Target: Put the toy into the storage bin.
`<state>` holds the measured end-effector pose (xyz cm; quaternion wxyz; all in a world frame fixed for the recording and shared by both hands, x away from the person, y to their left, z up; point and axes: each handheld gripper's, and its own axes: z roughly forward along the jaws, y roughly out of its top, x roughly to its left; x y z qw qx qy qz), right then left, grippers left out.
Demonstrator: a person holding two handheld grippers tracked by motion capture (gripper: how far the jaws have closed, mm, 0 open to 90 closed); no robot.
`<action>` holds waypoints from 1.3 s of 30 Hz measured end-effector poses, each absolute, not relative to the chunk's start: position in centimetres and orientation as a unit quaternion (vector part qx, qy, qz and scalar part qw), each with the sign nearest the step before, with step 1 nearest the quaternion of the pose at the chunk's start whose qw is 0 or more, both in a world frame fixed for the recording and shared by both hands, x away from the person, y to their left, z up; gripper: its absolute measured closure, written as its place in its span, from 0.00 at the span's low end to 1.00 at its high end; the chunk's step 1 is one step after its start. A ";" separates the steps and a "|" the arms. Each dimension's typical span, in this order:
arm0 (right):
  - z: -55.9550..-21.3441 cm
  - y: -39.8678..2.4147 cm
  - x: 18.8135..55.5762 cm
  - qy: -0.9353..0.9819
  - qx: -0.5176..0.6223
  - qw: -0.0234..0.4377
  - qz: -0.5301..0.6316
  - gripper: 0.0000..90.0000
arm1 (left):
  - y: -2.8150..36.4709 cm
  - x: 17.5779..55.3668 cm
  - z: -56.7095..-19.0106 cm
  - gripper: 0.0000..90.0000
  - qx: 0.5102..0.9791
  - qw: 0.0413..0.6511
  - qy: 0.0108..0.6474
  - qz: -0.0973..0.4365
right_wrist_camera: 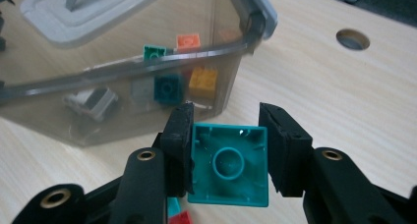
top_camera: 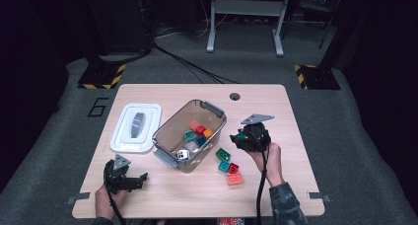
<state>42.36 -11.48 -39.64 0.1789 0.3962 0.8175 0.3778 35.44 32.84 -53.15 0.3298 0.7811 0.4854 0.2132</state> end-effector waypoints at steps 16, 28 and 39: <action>-36.7 -7.8 45.4 0.827 0.368 0.196 0.376 0.65 | 32.8 35.4 -53.2 0.03 0.781 0.330 0.485 0.213; -36.7 -5.4 47.6 0.842 0.343 0.196 0.368 0.65 | 32.8 35.4 -53.2 0.03 0.781 0.330 0.486 0.213; -38.0 -3.6 48.8 0.853 0.340 0.183 0.351 0.65 | 32.8 35.4 -53.2 0.04 0.781 0.330 0.485 0.214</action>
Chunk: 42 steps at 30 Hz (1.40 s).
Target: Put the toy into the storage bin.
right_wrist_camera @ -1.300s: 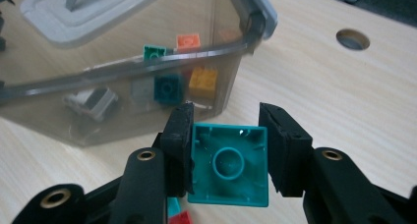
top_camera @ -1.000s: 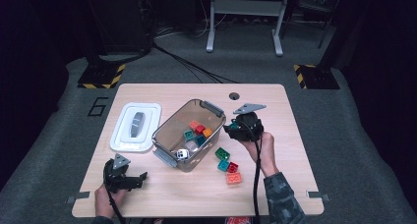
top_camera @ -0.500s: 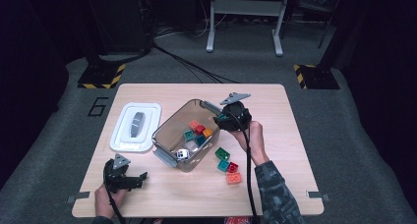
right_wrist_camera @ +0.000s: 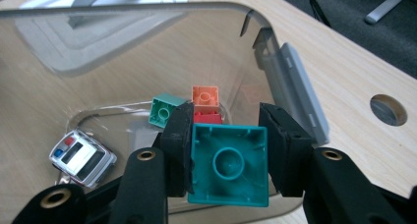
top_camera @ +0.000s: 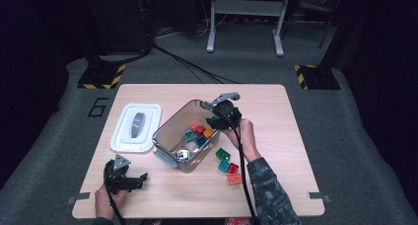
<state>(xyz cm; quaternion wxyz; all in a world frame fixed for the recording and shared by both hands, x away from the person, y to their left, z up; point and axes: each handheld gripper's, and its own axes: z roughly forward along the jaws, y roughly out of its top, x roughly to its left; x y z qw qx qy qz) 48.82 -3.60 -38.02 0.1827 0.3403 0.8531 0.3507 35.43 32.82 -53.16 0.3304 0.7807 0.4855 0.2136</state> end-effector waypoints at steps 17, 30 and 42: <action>-38.7 -3.2 48.9 0.868 0.336 0.173 0.320 0.58 | 32.8 35.4 -53.2 0.04 0.781 0.330 0.485 0.214; -37.6 -6.7 45.9 0.847 0.346 0.176 0.364 0.26 | 32.8 35.4 -53.2 0.04 0.781 0.330 0.485 0.214; -42.4 -11.0 42.7 0.838 0.399 0.141 0.345 0.12 | 32.8 35.4 -53.2 0.04 0.781 0.330 0.485 0.214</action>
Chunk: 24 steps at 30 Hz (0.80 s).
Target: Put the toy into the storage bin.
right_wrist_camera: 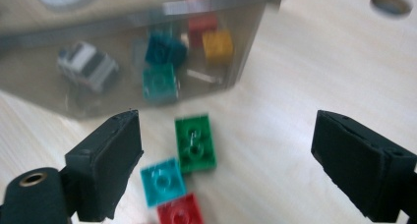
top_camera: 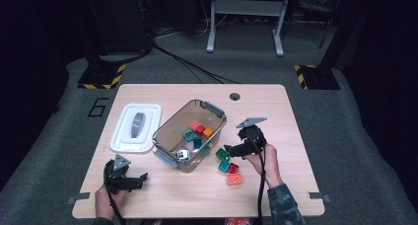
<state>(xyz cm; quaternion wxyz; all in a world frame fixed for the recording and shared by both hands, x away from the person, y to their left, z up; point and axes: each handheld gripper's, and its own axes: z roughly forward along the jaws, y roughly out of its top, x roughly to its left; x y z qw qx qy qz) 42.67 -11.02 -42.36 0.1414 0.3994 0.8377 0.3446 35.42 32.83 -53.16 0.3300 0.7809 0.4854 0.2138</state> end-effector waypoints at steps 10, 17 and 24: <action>-46.7 -11.1 39.7 0.838 0.422 0.129 0.321 0.11 | 32.8 35.4 -53.2 0.04 0.781 0.330 0.485 0.214; -49.1 -10.1 38.0 0.845 0.426 0.131 0.297 0.12 | 32.8 35.4 -53.1 0.04 0.781 0.329 0.487 0.214; -49.9 -10.5 37.3 0.850 0.431 0.133 0.273 0.15 | 32.8 35.4 -53.1 0.04 0.780 0.329 0.487 0.214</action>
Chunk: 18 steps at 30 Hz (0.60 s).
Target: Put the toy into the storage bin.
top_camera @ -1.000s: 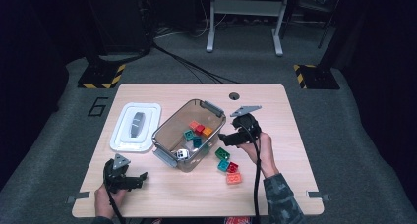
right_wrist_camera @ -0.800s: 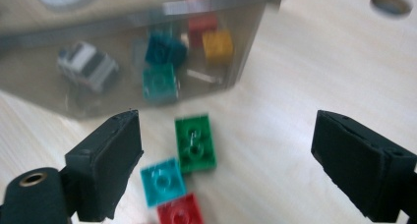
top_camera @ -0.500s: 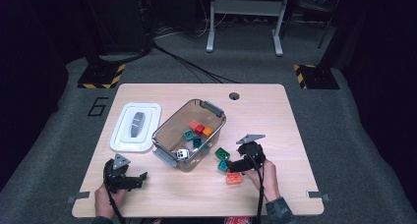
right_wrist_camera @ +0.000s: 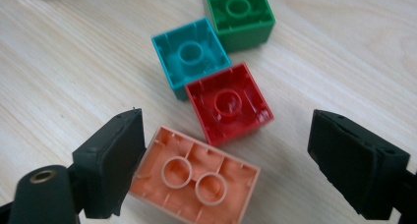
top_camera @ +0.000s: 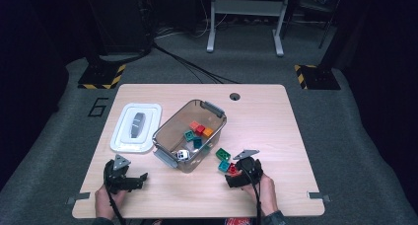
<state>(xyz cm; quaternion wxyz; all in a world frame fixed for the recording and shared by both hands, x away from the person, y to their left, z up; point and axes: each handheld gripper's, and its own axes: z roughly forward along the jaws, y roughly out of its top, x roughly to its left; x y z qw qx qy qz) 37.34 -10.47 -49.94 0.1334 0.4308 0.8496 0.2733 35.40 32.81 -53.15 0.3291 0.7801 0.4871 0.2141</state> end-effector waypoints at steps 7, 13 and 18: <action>-50.2 -11.6 36.9 0.850 0.439 0.131 0.260 0.20 | 32.8 35.4 -53.1 0.04 0.780 0.329 0.487 0.214; -50.1 -12.2 37.0 0.843 0.446 0.131 0.270 0.34 | 32.8 35.4 -53.1 0.04 0.780 0.329 0.487 0.214; -50.1 -12.2 36.9 0.842 0.445 0.133 0.275 0.46 | 32.8 35.4 -53.1 0.04 0.780 0.329 0.487 0.214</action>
